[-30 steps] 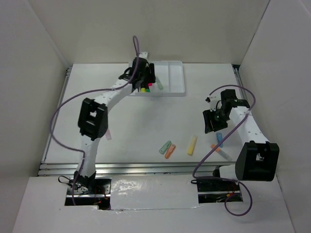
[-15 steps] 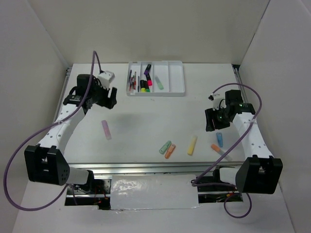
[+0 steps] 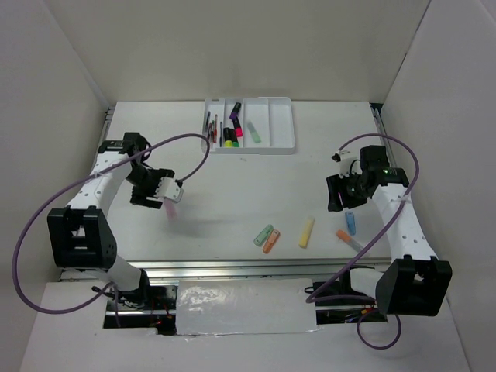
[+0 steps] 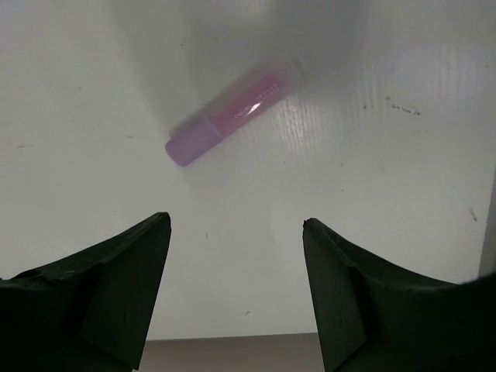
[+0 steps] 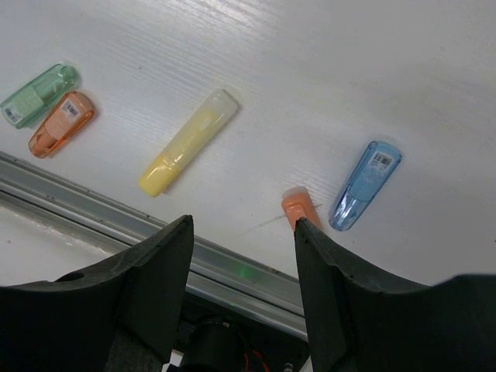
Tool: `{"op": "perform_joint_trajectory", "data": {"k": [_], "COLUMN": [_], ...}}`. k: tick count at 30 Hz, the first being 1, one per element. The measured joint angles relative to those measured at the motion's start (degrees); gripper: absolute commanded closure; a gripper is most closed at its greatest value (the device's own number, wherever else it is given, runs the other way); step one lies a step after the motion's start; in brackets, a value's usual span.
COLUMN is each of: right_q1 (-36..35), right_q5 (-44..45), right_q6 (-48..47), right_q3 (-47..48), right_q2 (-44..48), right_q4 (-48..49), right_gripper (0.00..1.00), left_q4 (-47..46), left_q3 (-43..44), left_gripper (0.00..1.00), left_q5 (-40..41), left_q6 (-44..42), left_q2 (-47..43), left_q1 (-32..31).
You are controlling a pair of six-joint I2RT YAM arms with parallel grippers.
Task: Sort the stationery into containers
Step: Pick up the stationery from the center of the board.
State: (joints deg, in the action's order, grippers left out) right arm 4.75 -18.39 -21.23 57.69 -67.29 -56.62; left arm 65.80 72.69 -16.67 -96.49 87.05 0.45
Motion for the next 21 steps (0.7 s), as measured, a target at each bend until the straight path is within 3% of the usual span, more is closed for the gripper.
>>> {"op": "perform_joint_trajectory", "data": {"k": [7,21], "right_q1": [0.00,-0.09], "right_q5": [0.50,1.68], "right_q6": [1.29,2.38], "right_q3": [0.17,0.50], "right_q2": [-1.18,-3.65], "right_q4": [-0.46,-1.79], "right_gripper": [0.39,0.39], "left_q4": [-0.42,-7.72], "left_q3": [0.15,0.74], "left_gripper": [0.19,0.31], "left_q5": [-0.07,1.75], "left_q6": [-12.79,-15.98], "left_q2": [7.41,20.52], "left_q1": [0.50,-5.60]}}
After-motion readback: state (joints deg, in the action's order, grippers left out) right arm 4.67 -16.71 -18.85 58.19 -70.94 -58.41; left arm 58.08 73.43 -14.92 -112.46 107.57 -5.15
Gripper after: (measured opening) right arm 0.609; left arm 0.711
